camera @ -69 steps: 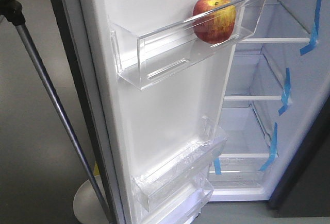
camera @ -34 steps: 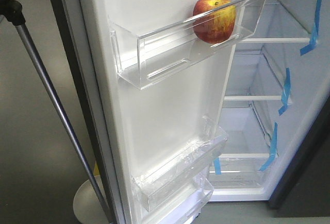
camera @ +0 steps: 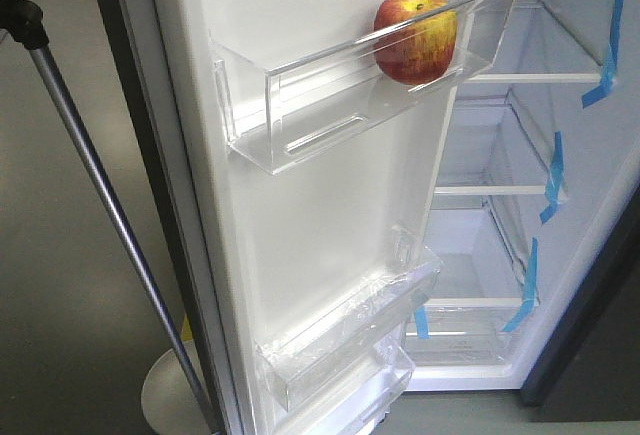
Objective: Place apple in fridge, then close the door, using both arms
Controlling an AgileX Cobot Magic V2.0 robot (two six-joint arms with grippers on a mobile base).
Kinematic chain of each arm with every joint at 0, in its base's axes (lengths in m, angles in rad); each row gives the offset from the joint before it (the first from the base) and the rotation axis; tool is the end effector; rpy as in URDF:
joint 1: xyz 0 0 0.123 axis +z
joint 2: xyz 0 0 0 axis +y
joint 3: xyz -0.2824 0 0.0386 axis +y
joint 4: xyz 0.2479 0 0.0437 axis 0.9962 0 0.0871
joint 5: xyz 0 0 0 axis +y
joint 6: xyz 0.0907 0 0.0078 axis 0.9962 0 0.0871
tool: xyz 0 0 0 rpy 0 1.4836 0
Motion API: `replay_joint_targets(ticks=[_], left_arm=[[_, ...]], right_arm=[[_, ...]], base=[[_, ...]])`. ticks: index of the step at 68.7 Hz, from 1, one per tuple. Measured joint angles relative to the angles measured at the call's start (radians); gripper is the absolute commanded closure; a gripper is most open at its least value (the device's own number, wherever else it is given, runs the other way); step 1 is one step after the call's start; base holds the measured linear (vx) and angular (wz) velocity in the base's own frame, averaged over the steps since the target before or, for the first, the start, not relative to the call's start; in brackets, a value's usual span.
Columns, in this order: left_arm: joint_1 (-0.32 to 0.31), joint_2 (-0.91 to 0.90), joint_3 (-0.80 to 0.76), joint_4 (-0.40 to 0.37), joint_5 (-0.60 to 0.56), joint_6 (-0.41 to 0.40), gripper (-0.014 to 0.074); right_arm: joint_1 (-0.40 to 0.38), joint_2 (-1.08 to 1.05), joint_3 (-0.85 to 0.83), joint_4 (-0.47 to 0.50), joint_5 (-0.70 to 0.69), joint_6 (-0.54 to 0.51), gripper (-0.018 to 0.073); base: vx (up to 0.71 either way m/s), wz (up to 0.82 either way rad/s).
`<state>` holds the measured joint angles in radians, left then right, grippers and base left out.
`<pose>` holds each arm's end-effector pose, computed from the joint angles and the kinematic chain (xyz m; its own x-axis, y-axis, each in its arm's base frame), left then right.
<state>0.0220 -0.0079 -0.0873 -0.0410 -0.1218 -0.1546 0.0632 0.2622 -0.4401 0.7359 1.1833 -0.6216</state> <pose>0.0468 0.0015 0.2536 0.2989 -0.1875 -0.9357 0.0319 0.9819 -0.1866 0.0194 0.0579 0.2690 -0.5489 -0.2606 -0.7942 -0.6667 0.7096 0.2280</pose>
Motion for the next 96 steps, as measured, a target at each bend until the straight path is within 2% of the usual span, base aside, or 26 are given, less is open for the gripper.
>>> replay_joint_targets(ticks=[9, 30, 52, 71, 81, 96], left_arm=[[0.000, 0.091, -0.161, 0.000, 0.058, 0.003, 0.0603], [0.000, 0.516, -0.513, 0.000, 0.396, 0.086, 0.0603], [0.000, 0.975, -0.751, 0.000, 0.691, 0.095, 0.0603], [0.000, 1.282, -0.871, -0.008, 0.785, 0.101, 0.0603], [0.000, 1.406, -0.928, -0.095, 0.818, 0.186, 0.0603], [0.000, 1.556, -1.012, -0.377, 0.820, 0.402, 0.0603]], right_arm=[[0.000, 0.000, 0.000, 0.000, 0.000, 0.000, 0.0087], [0.000, 0.000, 0.000, 0.000, 0.000, 0.000, 0.0087], [0.000, 0.000, 0.000, 0.000, 0.000, 0.000, 0.0087], [0.000, 0.000, 0.000, 0.000, 0.000, 0.000, 0.0087], [0.000, 0.000, 0.000, 0.000, 0.000, 0.000, 0.0087], [0.000, 0.000, 0.000, 0.000, 0.000, 0.000, 0.0087]], base=[[0.00, 0.00], [0.00, 0.00], [0.00, 0.00], [0.00, 0.00], [0.00, 0.00], [0.00, 0.00]])
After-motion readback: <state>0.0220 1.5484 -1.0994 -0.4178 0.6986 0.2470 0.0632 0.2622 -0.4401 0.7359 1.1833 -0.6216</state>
